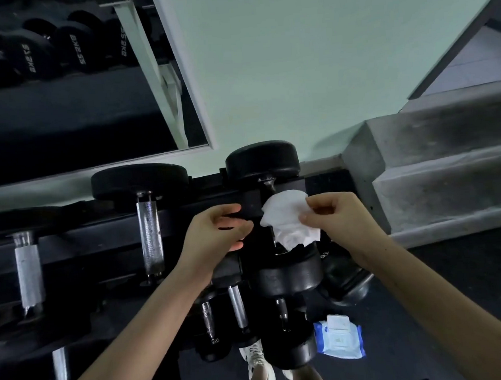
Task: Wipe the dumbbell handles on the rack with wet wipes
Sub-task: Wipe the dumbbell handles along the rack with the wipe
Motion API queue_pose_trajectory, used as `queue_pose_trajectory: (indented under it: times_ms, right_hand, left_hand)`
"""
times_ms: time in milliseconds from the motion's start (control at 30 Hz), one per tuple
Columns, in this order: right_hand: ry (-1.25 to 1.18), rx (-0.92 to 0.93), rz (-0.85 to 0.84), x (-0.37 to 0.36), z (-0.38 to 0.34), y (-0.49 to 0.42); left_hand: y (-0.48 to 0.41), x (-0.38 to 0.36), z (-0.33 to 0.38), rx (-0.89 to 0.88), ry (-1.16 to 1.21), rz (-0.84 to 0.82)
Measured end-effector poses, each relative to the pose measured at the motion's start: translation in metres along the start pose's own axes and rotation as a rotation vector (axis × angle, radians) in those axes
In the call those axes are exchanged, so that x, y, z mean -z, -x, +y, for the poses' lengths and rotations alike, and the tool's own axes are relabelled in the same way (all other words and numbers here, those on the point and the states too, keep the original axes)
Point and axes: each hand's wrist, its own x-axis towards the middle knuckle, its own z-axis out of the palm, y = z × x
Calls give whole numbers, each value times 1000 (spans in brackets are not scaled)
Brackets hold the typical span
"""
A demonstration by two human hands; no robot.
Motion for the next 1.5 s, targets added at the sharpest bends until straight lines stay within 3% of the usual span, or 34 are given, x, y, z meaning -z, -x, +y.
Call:
queue_pose_trajectory:
  times_ms: [200, 367, 433, 533, 667, 733, 900, 1000, 1133, 1300, 1400, 1500]
  right_hand:
    - [400, 320, 3, -37, -45, 33]
    - [612, 620, -173, -105, -68, 64]
    - [546, 641, -16, -125, -69, 75]
    - [410, 512, 243, -154, -76, 83]
    - [406, 319, 113, -204, -92, 80]
    - [317, 262, 136, -226, -96, 82]
    - [7, 86, 89, -244, -81, 98]
    - [-141, -24, 173, -241, -72, 92]
    - [-126, -48, 351, -229, -74, 44]
    - [488, -127, 345, -229, -68, 5]
    - [357, -35, 396, -241, -62, 12]
    - [146, -66, 303, -262, -57, 2]
  left_hand:
    - [33, 25, 29, 74, 256, -92]
    - [48, 74, 25, 51, 337, -71]
    - [52, 101, 15, 55, 337, -1]
    - [59, 144, 5, 43, 272, 1]
    - [69, 194, -2, 31, 215, -115]
    - [71, 215, -8, 27, 152, -122]
    - [63, 243, -22, -53, -127, -31]
    - [43, 239, -29, -100, -241, 45]
    - [13, 215, -29, -187, -161, 170]
    - [-8, 191, -44, -139, -328, 284]
    - [-13, 182, -55, -130, -189, 283]
    - [-18, 168, -57, -98, -56, 239]
